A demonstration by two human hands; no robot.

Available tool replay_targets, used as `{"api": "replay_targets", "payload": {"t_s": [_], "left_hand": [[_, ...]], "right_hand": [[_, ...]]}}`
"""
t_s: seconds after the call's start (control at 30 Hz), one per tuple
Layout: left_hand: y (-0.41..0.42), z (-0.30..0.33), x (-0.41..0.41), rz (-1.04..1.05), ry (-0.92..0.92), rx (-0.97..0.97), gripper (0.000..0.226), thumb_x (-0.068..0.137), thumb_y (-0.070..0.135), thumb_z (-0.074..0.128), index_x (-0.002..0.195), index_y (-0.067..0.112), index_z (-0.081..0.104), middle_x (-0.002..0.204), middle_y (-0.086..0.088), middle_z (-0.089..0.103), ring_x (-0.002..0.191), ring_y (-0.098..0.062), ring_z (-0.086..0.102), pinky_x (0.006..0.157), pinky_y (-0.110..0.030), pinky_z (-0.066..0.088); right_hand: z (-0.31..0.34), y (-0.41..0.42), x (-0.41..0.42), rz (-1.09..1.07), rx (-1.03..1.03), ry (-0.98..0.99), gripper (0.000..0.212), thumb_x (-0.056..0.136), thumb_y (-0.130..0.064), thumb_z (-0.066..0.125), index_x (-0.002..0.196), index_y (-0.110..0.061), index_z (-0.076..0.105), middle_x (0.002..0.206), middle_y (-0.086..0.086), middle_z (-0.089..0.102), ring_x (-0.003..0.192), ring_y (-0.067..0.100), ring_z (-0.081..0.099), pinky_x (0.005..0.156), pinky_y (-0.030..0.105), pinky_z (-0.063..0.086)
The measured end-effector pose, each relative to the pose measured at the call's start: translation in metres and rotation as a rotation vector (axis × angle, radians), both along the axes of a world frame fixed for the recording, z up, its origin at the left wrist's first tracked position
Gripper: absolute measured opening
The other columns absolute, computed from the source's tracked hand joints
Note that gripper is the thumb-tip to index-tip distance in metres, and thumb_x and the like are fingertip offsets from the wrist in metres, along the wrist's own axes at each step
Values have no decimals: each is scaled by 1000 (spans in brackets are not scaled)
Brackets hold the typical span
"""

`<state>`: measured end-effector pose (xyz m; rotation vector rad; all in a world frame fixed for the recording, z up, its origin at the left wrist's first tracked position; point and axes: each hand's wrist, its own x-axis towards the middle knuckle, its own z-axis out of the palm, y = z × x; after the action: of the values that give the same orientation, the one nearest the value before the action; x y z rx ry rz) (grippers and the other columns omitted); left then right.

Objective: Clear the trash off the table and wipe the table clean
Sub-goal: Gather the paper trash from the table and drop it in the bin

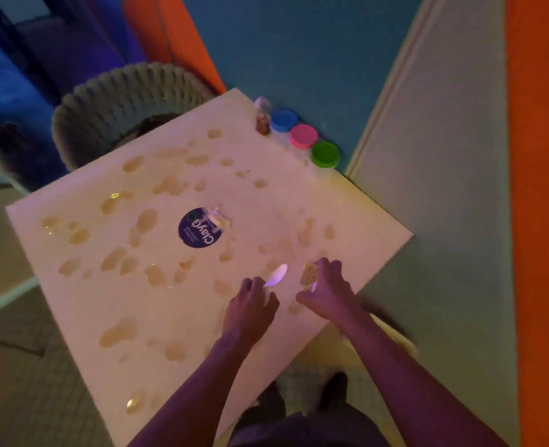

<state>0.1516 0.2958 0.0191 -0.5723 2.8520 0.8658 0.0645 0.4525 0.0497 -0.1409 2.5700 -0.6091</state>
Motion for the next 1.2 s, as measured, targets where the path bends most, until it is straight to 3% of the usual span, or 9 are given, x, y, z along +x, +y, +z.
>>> {"api": "replay_targets", "payload": {"t_s": [0.1, 0.27, 0.37, 0.47, 0.7, 0.97, 1.2], "left_hand": [[36, 4, -8, -126, -2, -12, 32, 95, 39, 54, 113, 13, 52, 112, -10, 57, 92, -42, 63, 72, -44, 51], [104, 6, -16, -297, -7, -18, 33, 93, 40, 56, 114, 14, 54, 111, -9, 58, 92, -41, 64, 72, -42, 50], [158, 7, -12, -385, -67, -18, 35, 93, 42, 57, 113, 14, 53, 111, -9, 57, 95, -41, 63, 74, -44, 51], [203, 5, -6, -441, -68, -12, 35, 90, 40, 60, 109, 11, 55, 112, -12, 60, 96, -40, 64, 74, -45, 53], [285, -17, 8, -633, -139, -48, 38, 91, 39, 62, 113, 9, 56, 111, -13, 59, 94, -39, 64, 73, -44, 52], [334, -50, 0, -803, -205, -82, 38, 91, 41, 60, 117, 14, 55, 111, -11, 58, 95, -36, 64, 76, -42, 52], [354, -115, -25, -941, -332, -145, 38, 91, 44, 56, 118, 17, 55, 115, -9, 59, 101, -32, 63, 82, -41, 53]], "right_hand": [[0, 42, 8, -106, -24, 18, 69, 68, -38, 72, 124, -17, 38, 120, 7, 37, 100, 37, 60, 81, 42, 53], [-8, 121, 33, -269, -49, -8, 82, 68, -39, 78, 132, -9, 37, 133, 16, 36, 114, 39, 55, 87, 43, 50], [-18, 181, 57, -385, -78, -28, 86, 68, -38, 79, 137, -12, 34, 138, 14, 33, 113, 37, 57, 83, 40, 51], [-28, 229, 80, -476, -95, -40, 91, 67, -39, 81, 141, -17, 34, 141, 12, 32, 119, 36, 54, 90, 40, 49], [-56, 316, 124, -659, -89, -153, 91, 66, -43, 80, 139, -16, 33, 135, 12, 36, 116, 41, 54, 87, 42, 49], [-92, 362, 144, -792, -57, -222, 89, 68, -45, 80, 135, -12, 33, 131, 15, 36, 117, 45, 53, 86, 43, 46], [-148, 374, 142, -880, -32, -291, 89, 70, -46, 80, 136, -11, 33, 130, 15, 38, 117, 44, 53, 86, 42, 46]]}}
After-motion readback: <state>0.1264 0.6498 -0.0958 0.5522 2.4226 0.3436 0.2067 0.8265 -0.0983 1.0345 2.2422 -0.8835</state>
